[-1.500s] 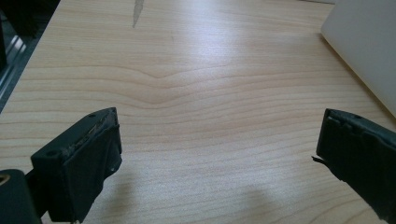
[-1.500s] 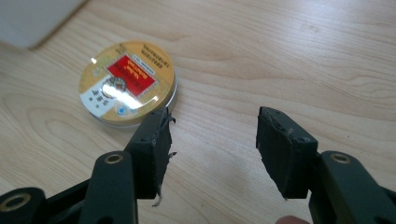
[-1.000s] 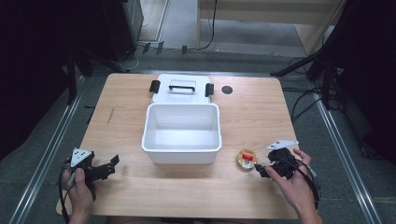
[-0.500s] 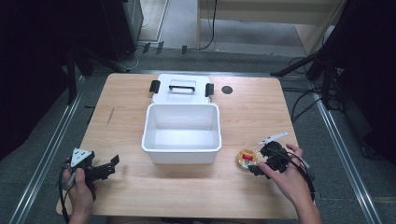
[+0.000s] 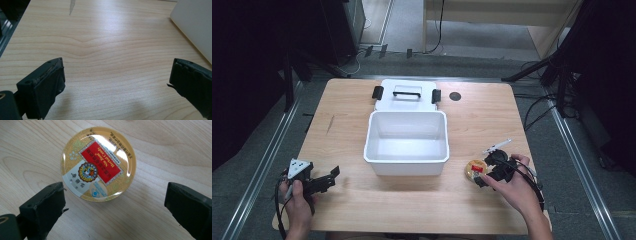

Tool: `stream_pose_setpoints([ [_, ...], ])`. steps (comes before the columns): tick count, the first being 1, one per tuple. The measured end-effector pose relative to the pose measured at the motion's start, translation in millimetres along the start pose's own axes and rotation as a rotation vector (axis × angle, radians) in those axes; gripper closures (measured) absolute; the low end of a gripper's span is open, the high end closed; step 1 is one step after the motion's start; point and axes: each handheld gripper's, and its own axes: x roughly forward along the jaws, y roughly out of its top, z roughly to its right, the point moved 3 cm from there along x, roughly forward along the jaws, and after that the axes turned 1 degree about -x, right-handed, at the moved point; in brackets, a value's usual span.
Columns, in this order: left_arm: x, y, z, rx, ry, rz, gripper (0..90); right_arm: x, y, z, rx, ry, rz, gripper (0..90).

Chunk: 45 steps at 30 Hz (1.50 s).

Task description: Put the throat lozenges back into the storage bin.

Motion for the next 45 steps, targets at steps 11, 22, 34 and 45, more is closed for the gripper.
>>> stream_pose_setpoints([
  [11, -0.1, 0.0, -0.4, -0.003, -0.003, -0.002, 0.7, 4.5, 9.7, -3.1, -0.003, -0.009, -0.010, 3.1],
  [22, -0.1, 0.1, -0.5, -0.004, -0.004, -0.003, 0.7, 9.1, 20.3, -8.5, -0.015, 0.006, -0.018, 3.8],
  [34, 0.0, 0.1, -0.5, -0.006, -0.003, -0.004, 0.7, 23.7, 26.3, -12.0, -0.014, -0.035, -0.064, 8.4],
  [45, 0.5, 0.1, -0.7, -0.009, -0.006, -0.005, 0.7, 28.5, 25.0, -17.0, -0.015, -0.042, -0.103, 12.4],
])
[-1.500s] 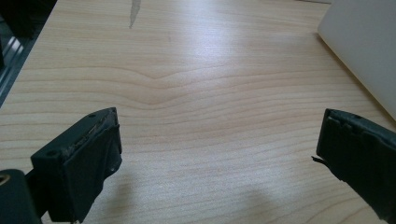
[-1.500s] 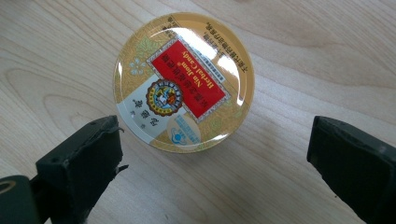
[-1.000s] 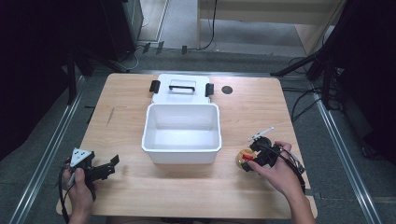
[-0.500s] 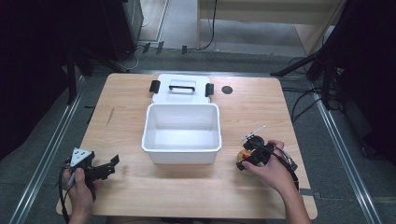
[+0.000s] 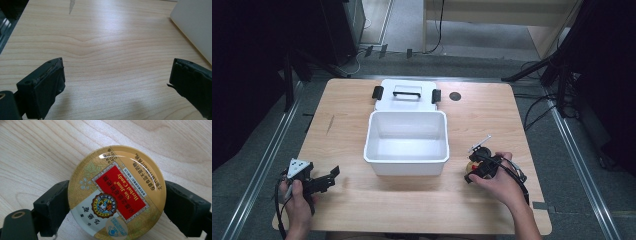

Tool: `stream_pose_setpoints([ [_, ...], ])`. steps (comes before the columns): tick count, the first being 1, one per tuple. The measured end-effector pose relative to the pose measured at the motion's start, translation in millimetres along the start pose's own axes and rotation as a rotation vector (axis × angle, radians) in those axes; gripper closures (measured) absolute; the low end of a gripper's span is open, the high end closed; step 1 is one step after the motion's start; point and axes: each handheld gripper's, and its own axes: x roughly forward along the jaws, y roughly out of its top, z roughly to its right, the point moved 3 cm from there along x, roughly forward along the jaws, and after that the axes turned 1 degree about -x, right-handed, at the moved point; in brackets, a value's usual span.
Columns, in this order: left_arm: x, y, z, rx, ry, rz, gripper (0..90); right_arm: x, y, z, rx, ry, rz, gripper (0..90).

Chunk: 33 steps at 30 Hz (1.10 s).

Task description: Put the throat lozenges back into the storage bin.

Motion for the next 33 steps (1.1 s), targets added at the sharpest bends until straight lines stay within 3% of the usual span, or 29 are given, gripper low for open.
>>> stream_pose_setpoints([
  [4, 0.1, 0.0, 0.0, -0.001, 0.000, 0.000, 0.7, -2.1, -0.8, 0.0, -0.001, 0.011, 0.009, 19.8],
  [13, 0.2, 0.1, -0.1, 0.000, 0.001, -0.002, 0.7, -3.3, -3.4, 1.1, -0.020, 0.027, 0.015, 20.2],
  [20, 0.3, 0.1, -0.1, 0.001, -0.001, -0.003, 0.7, -6.6, -1.9, 0.4, -0.084, 0.014, 0.030, 20.2],
  [33, 0.4, 0.1, -0.2, 0.001, -0.002, -0.002, 0.7, -30.5, 13.0, 1.7, -0.108, 0.012, 0.072, 20.3],
])
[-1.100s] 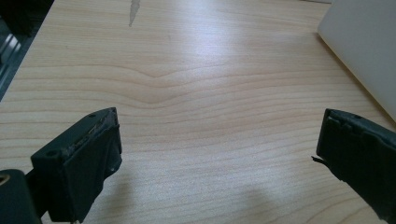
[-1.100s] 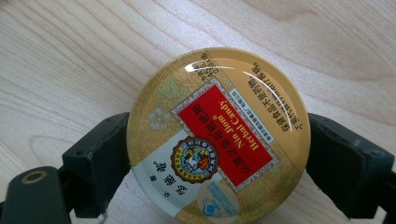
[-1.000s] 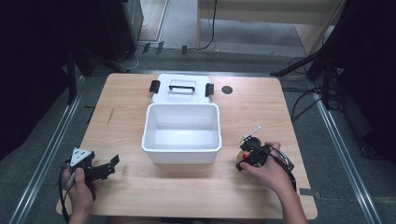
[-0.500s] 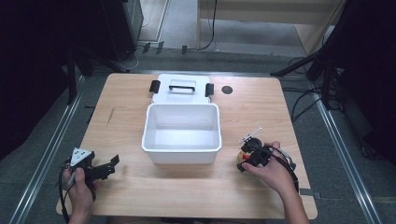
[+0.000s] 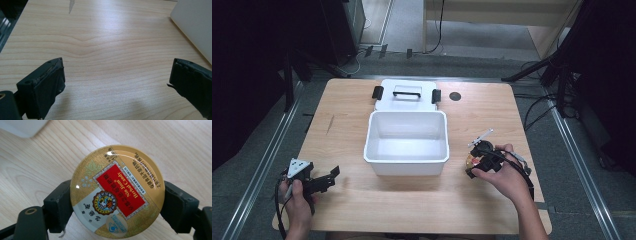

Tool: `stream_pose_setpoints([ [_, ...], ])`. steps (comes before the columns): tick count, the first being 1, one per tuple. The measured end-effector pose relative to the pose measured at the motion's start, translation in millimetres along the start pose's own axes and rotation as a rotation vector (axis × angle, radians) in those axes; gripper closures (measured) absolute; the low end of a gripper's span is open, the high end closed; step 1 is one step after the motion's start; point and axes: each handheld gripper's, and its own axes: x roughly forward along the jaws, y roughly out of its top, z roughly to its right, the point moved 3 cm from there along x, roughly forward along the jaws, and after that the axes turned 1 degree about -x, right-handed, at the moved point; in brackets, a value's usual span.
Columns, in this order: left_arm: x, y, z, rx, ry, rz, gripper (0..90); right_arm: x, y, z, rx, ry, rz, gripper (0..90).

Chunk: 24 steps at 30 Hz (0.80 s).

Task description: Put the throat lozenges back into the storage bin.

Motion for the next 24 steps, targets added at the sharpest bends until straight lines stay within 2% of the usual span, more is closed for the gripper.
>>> stream_pose_setpoints([
  [10, 0.0, 0.0, 0.1, -0.006, -0.002, 0.001, 0.7, -20.6, 17.9, 2.1, -0.020, 0.012, 0.027, 20.3],
  [24, 0.3, 0.1, -0.1, -0.007, -0.005, -0.001, 0.7, -47.9, 42.4, 3.5, -0.030, 0.004, 0.067, 20.3],
])
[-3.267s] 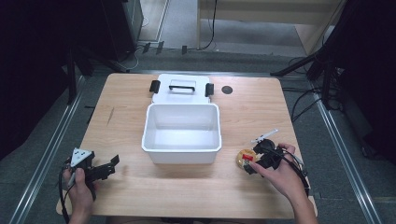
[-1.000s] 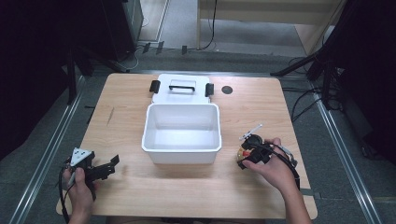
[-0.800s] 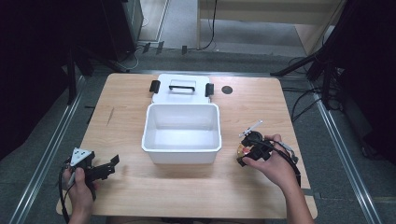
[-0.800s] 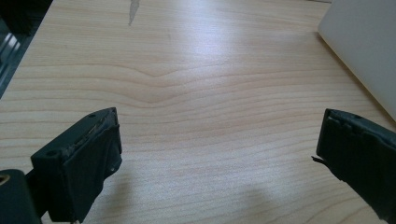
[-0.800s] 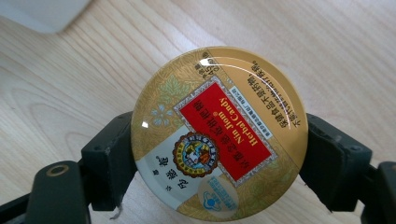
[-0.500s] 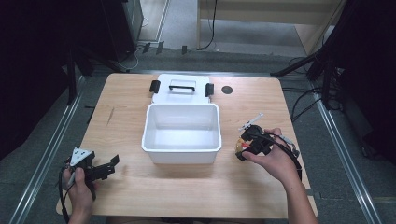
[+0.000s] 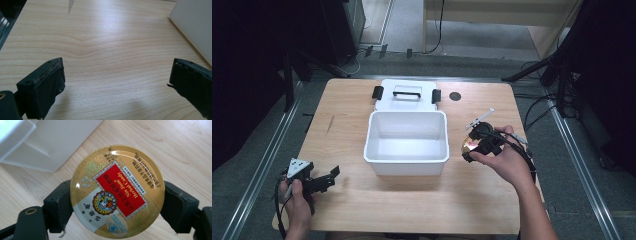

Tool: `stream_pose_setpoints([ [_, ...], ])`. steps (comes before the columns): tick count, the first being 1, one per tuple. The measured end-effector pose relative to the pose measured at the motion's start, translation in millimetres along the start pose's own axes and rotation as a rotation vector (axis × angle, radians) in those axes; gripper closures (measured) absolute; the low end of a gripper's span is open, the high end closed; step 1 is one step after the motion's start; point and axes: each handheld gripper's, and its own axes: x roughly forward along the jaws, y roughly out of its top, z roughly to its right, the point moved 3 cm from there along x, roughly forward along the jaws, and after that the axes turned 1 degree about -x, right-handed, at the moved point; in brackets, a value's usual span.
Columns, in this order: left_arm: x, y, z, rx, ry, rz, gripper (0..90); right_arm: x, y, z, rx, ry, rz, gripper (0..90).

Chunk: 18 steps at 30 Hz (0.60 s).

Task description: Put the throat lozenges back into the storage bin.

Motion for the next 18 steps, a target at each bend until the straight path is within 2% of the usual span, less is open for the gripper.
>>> stream_pose_setpoints([
  [4, 0.0, 0.0, -0.1, -0.001, -0.001, 0.000, 0.7, -5.2, 5.5, -0.3, 0.004, 0.010, 0.015, 20.3],
  [7, 0.0, 0.0, -0.1, -0.001, -0.001, 0.000, 0.7, -8.2, 9.3, -0.4, -0.013, -0.003, 0.010, 20.3],
  [11, 0.0, 0.1, -0.1, -0.001, -0.001, 0.001, 0.7, -15.1, 15.2, -0.5, -0.007, 0.009, 0.026, 20.3],
  [18, 0.2, 0.2, -0.3, -0.002, -0.003, 0.001, 0.7, -23.2, 24.6, -2.6, -0.017, 0.001, 0.029, 20.3],
])
